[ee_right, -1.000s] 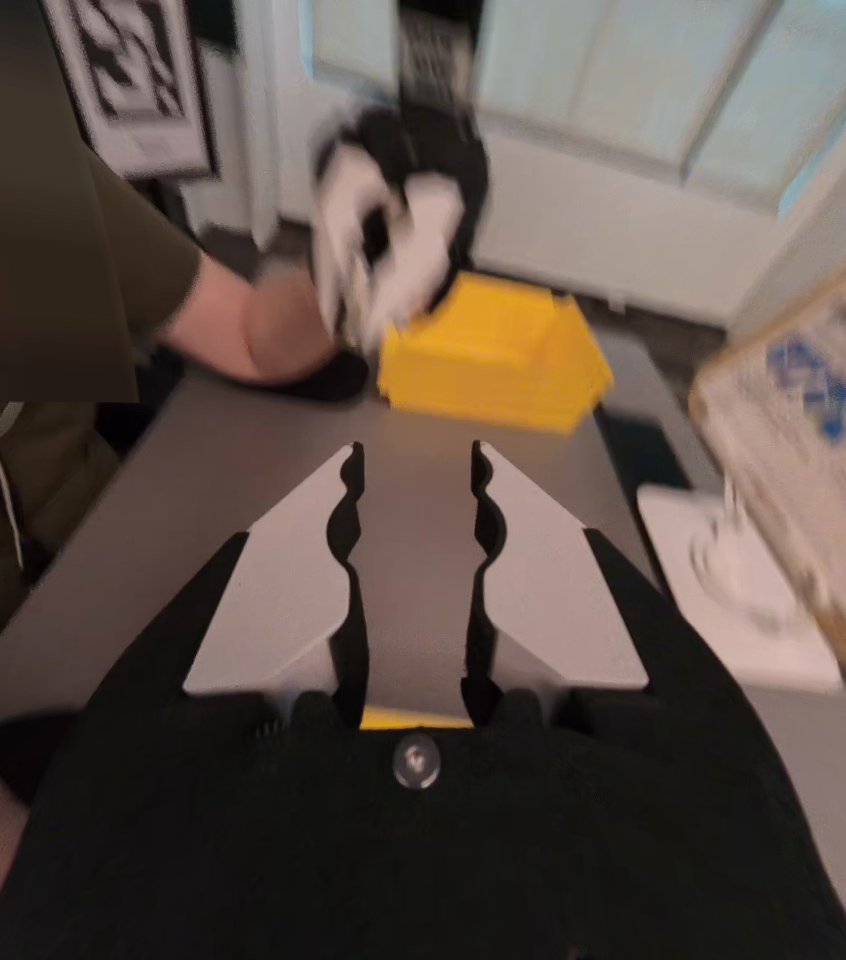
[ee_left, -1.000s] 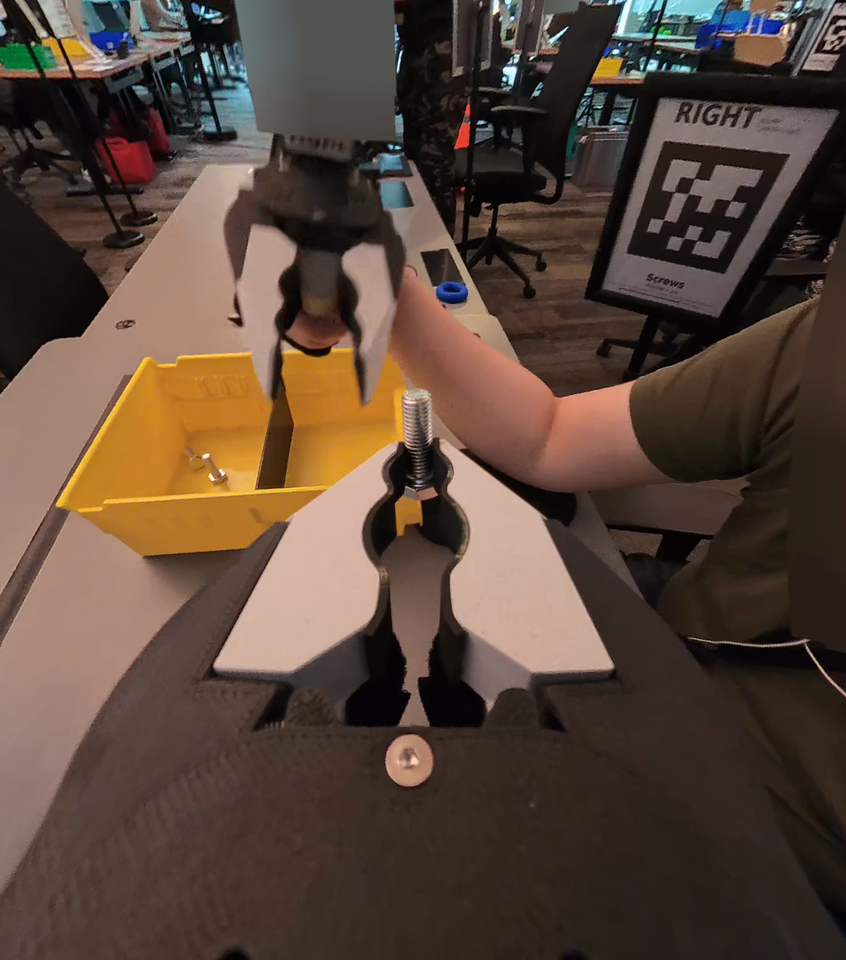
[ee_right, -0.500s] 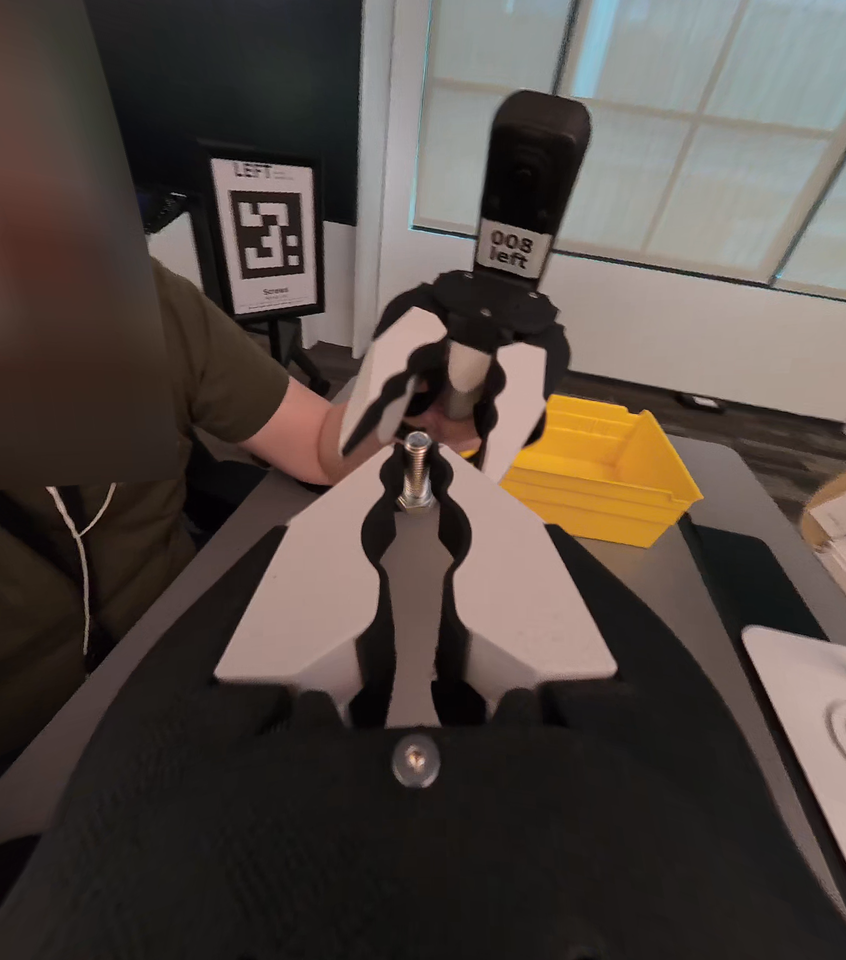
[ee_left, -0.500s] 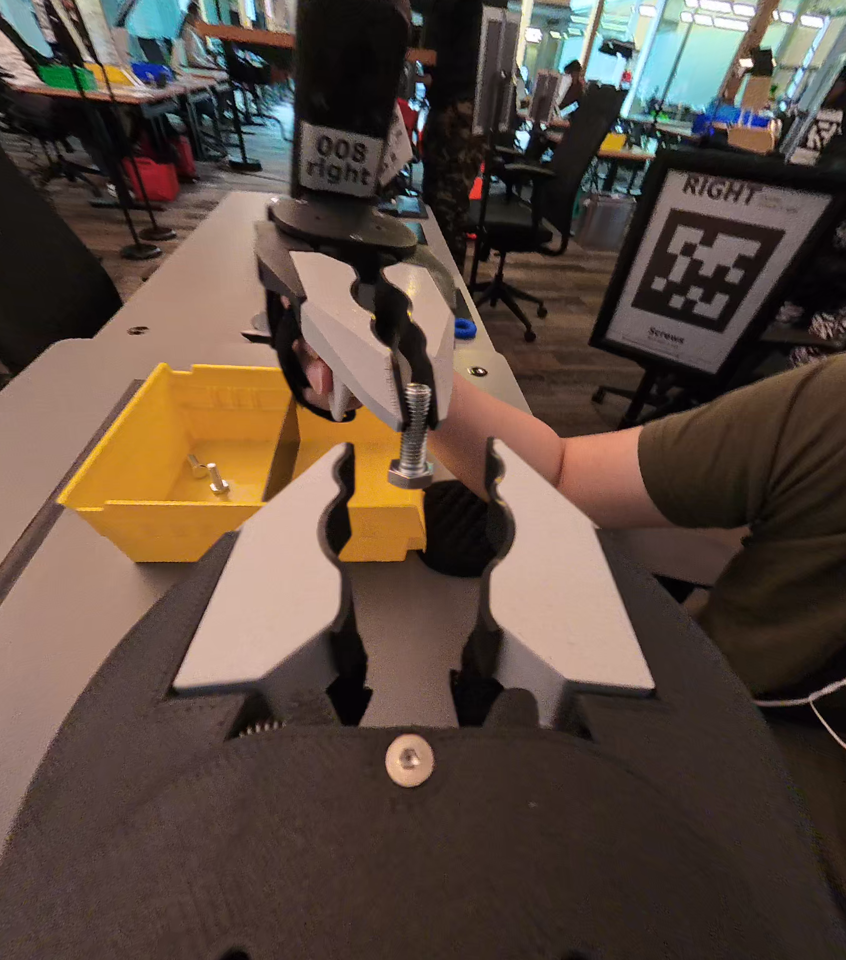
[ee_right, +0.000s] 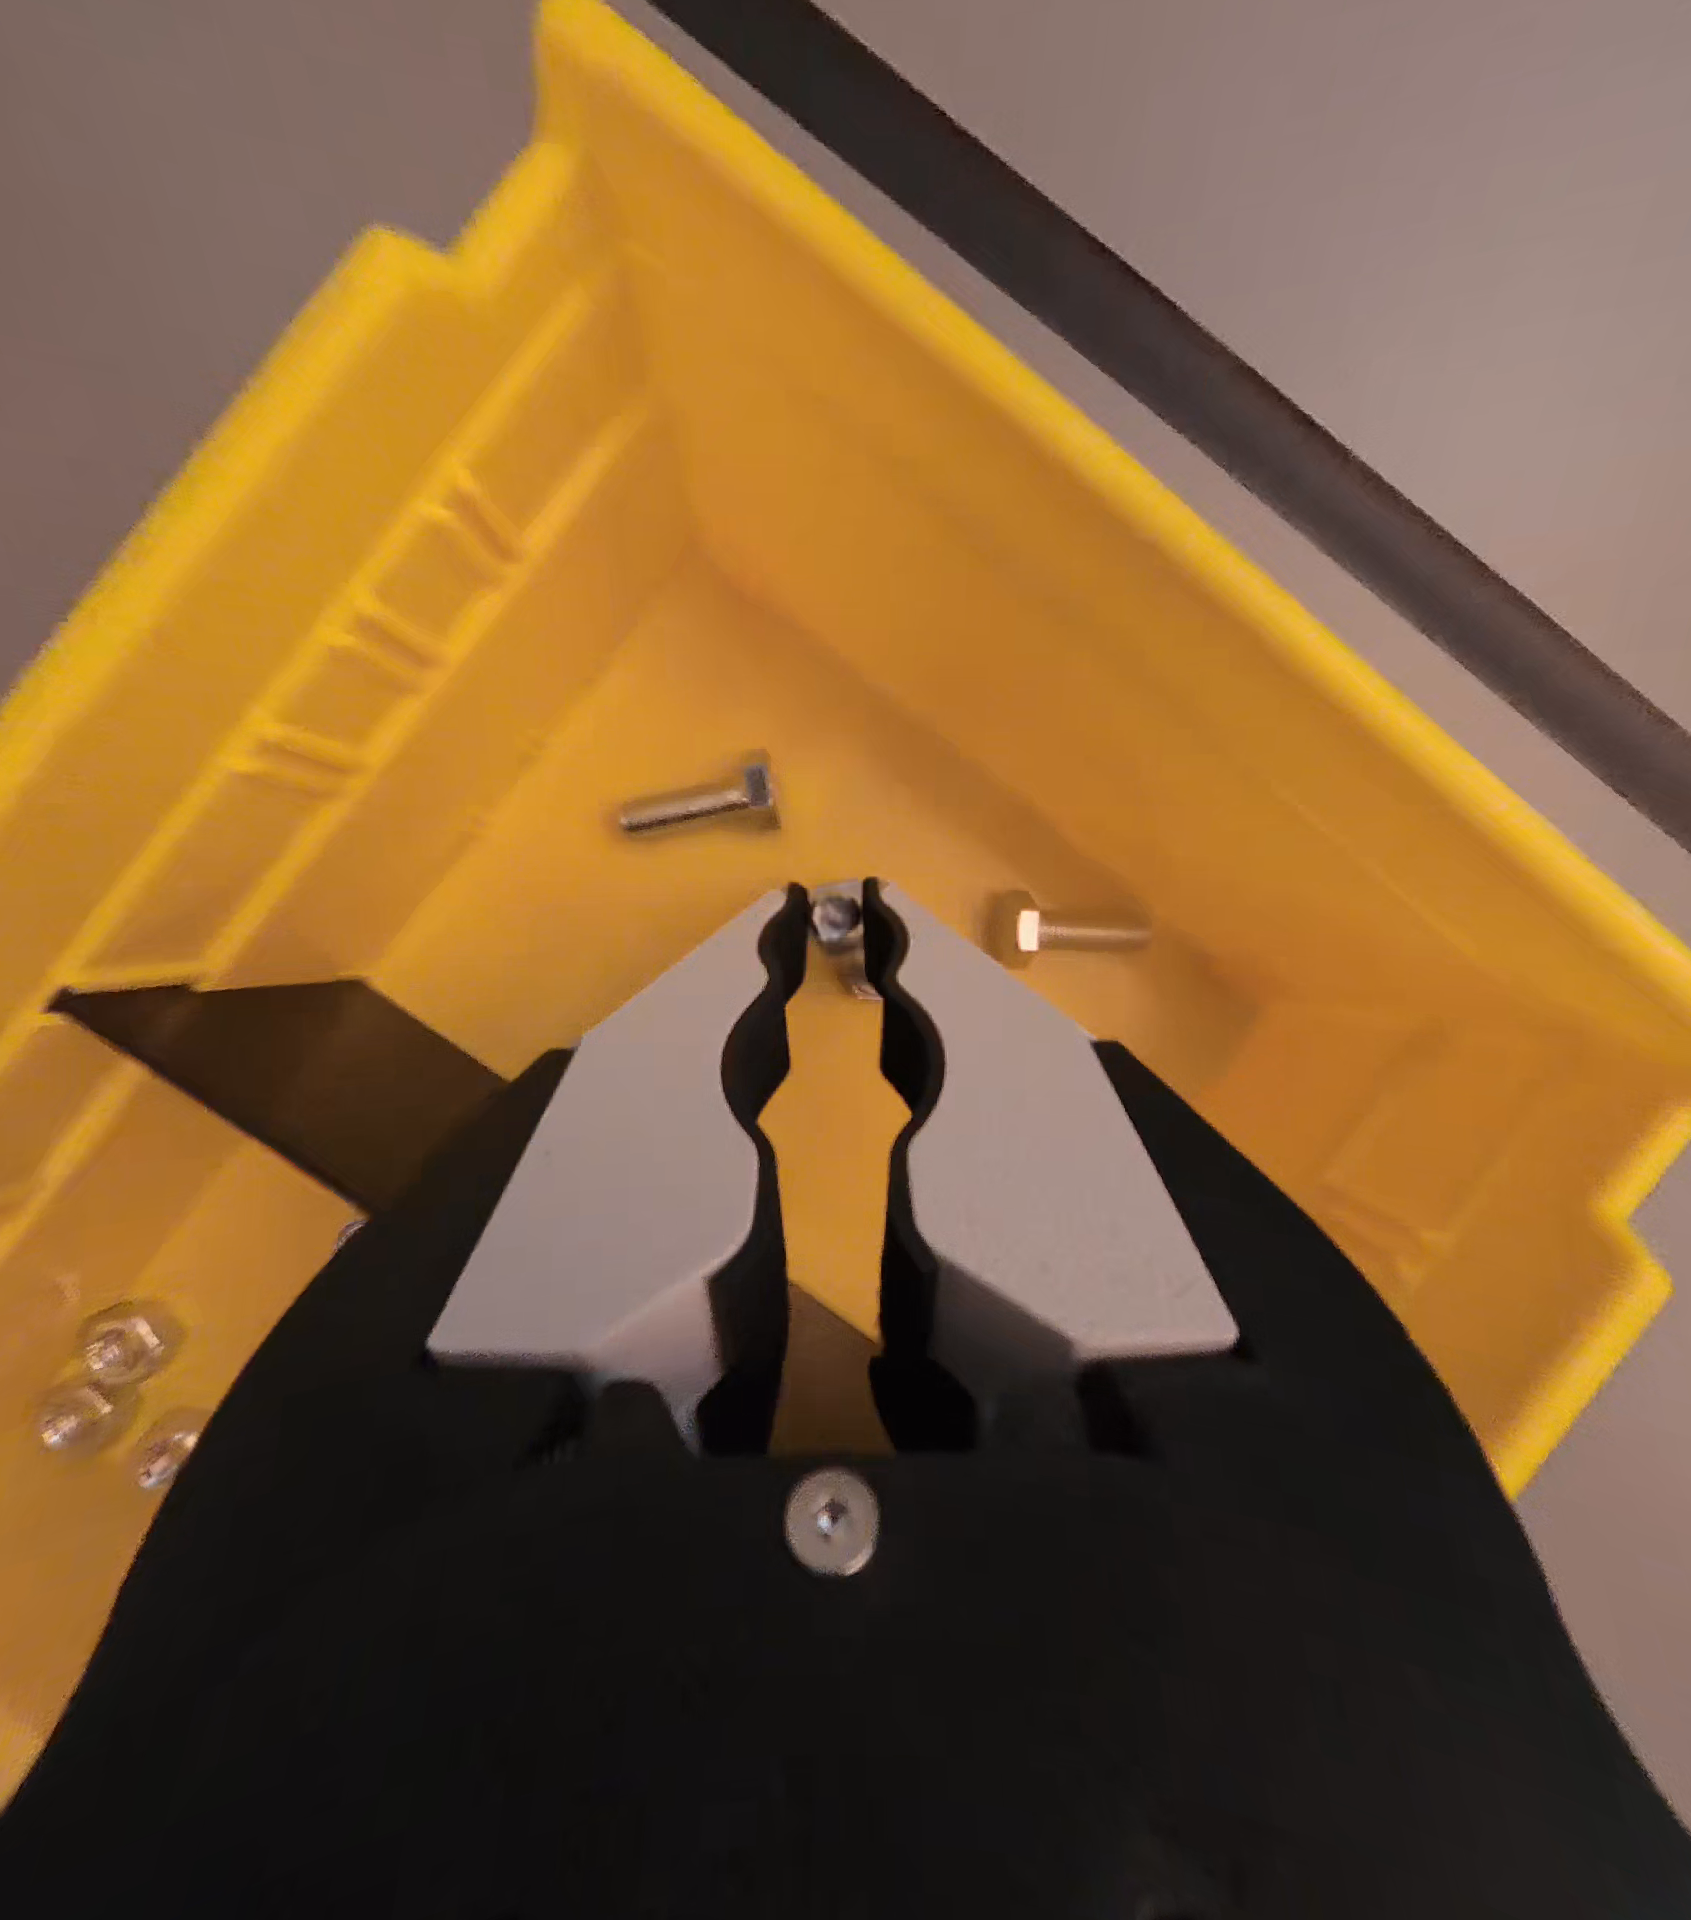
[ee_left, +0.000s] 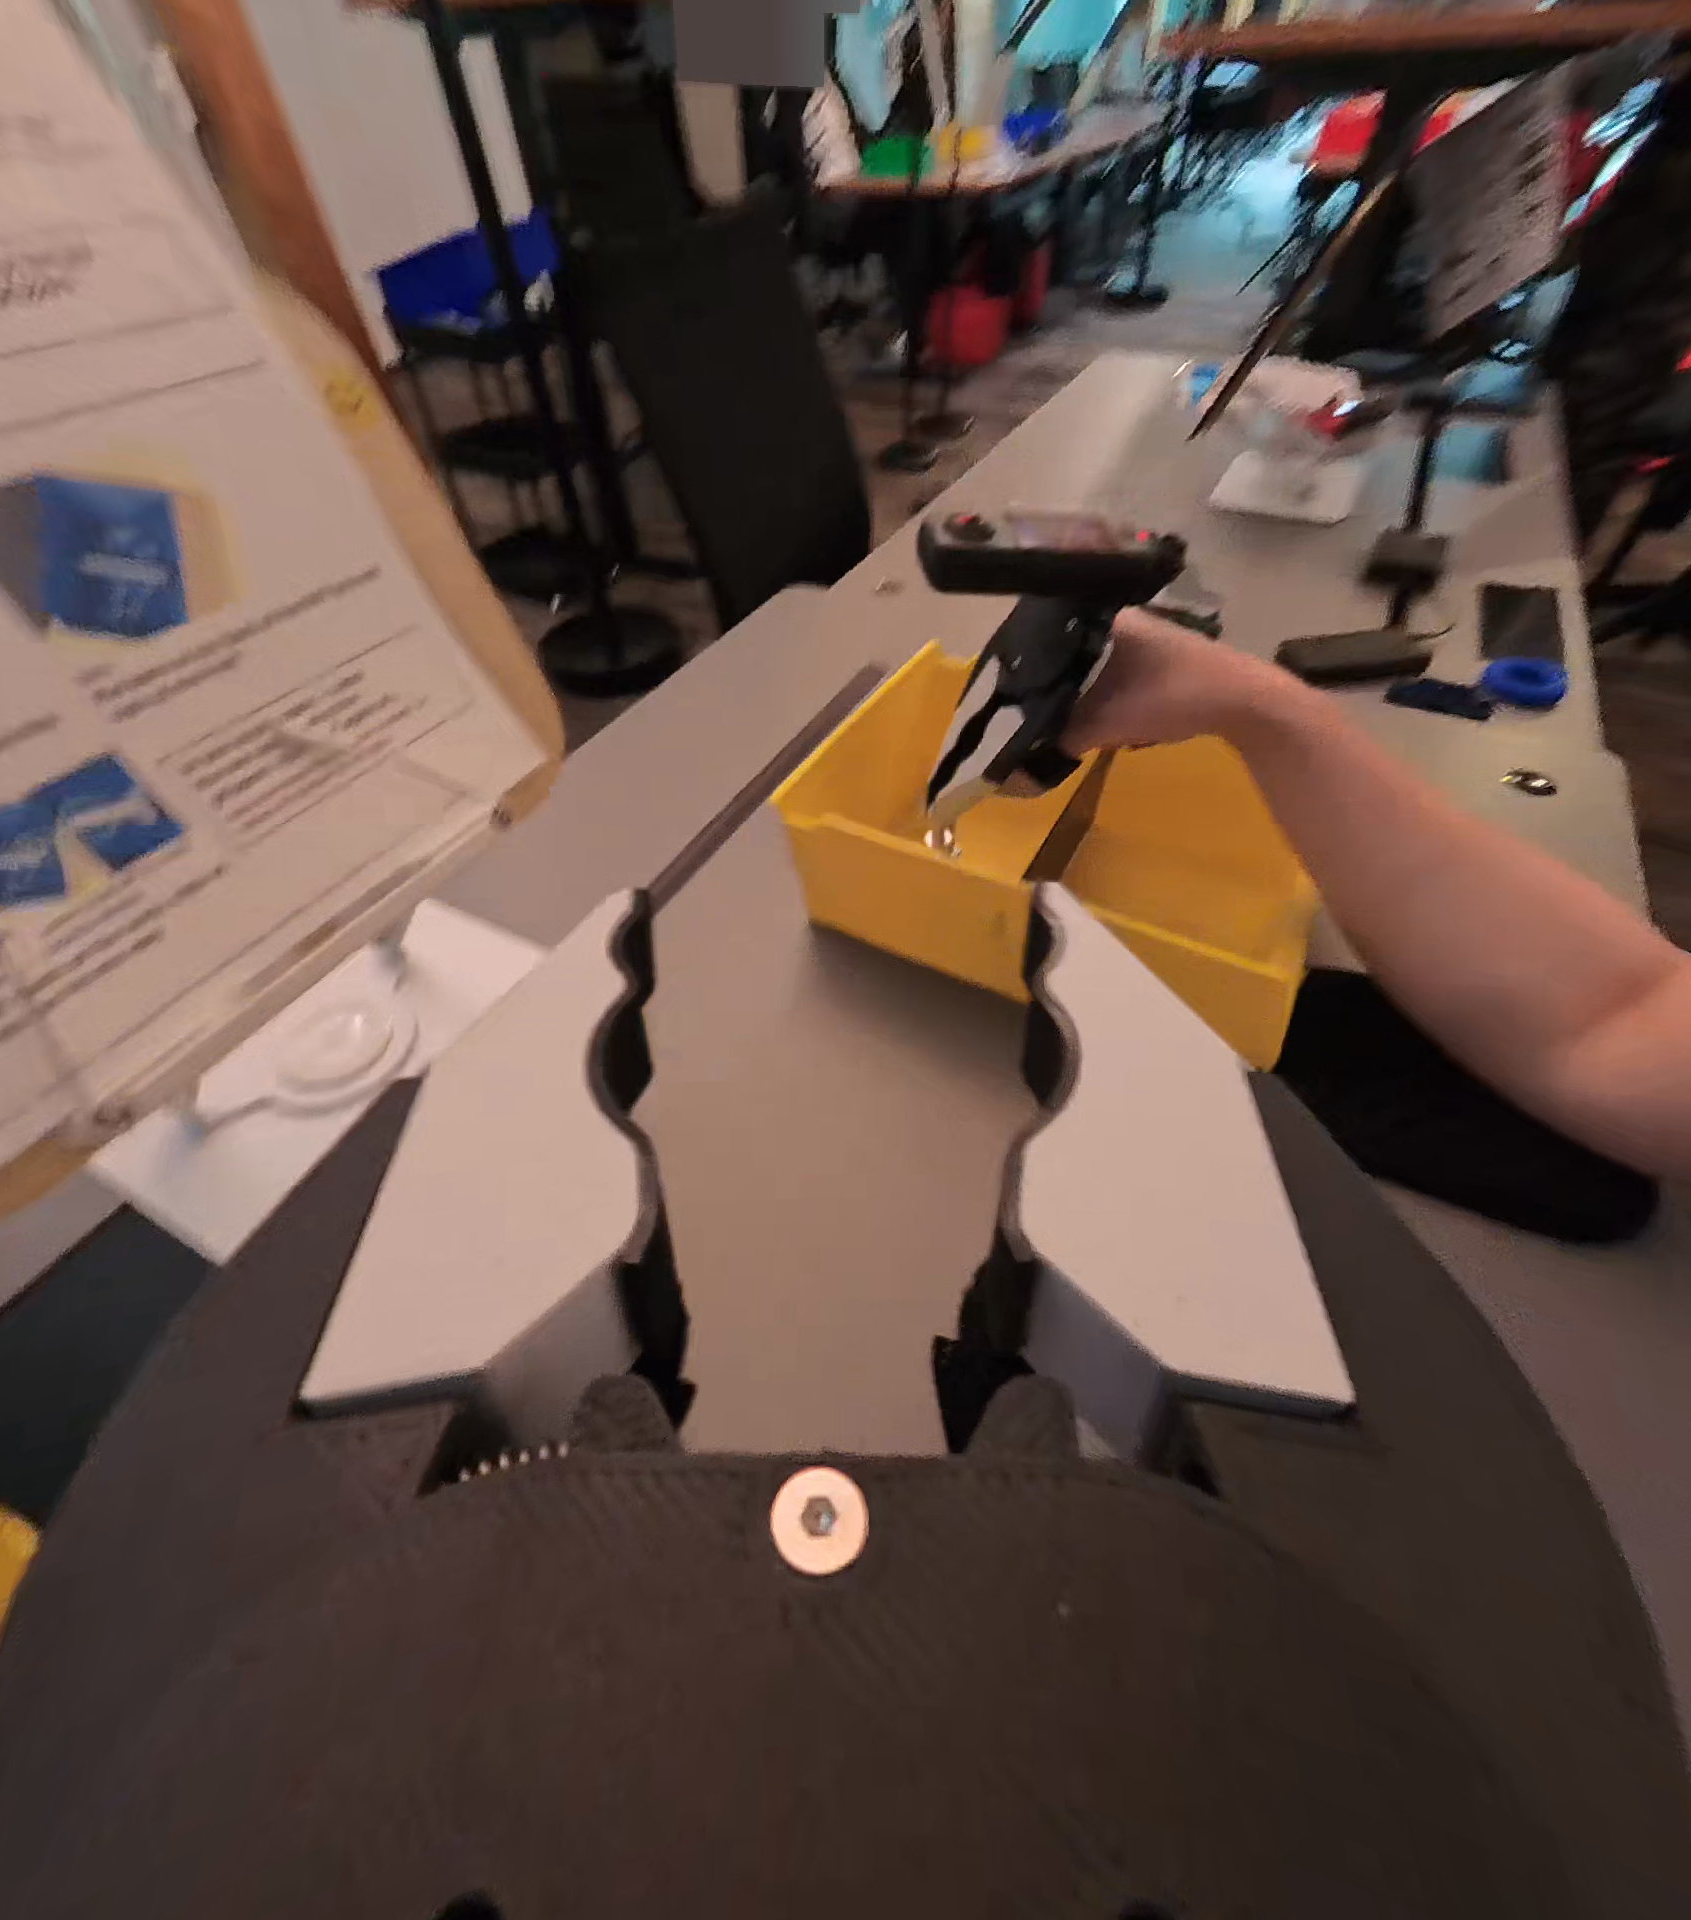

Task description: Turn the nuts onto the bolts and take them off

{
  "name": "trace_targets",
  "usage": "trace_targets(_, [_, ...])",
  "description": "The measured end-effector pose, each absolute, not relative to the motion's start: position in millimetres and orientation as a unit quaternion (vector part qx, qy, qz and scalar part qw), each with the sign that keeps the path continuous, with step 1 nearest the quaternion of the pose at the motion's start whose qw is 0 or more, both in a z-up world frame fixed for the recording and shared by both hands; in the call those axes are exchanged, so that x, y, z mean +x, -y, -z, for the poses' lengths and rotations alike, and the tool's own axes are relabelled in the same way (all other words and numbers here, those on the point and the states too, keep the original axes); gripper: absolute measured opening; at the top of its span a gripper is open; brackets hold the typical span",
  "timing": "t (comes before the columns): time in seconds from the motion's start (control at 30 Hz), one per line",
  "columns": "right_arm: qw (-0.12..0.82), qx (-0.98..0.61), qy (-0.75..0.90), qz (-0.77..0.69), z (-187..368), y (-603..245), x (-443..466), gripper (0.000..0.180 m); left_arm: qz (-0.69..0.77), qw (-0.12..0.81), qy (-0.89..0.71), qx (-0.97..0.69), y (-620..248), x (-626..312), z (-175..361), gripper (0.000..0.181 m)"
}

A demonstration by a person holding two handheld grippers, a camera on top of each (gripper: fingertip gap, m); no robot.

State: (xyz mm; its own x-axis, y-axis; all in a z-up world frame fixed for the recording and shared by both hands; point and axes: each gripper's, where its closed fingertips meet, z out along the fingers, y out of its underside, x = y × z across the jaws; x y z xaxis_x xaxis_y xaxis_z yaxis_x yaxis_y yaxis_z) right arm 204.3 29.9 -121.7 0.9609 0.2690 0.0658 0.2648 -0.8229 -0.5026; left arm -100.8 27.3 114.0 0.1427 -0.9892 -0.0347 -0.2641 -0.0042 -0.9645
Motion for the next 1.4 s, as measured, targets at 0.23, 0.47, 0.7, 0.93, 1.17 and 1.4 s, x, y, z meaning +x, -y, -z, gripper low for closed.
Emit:
trace_targets(0.23, [0.36,-0.926,0.082,0.076,49,-15,242,0.035,0.262,0.451,-0.434,-0.734,-100,-174,-87,0.089])
trace_targets(0.47, [0.237,-0.964,-0.123,0.015,69,87,288,0.063,0.034,0.266,-0.25,-0.93,-156,-337,8,0.094])
trace_targets(0.7, [0.104,-0.974,-0.16,-0.125,130,129,270,0.052,0.057,0.143,-0.135,-0.979,-161,-401,64,0.098])
trace_targets(0.93, [0.074,-0.972,-0.153,-0.164,143,129,260,0.041,0.066,0.16,-0.126,-0.977,-173,-417,72,0.072])
trace_targets(1.17, [0.062,-0.975,-0.144,-0.157,145,126,256,0.038,0.038,0.302,-0.09,-0.948,-197,-447,26,0.083])
trace_targets(1.4, [0.017,-0.98,-0.115,-0.161,154,132,243,0.033,0.059,0.208,-0.08,-0.973,-192,-456,76,0.063])
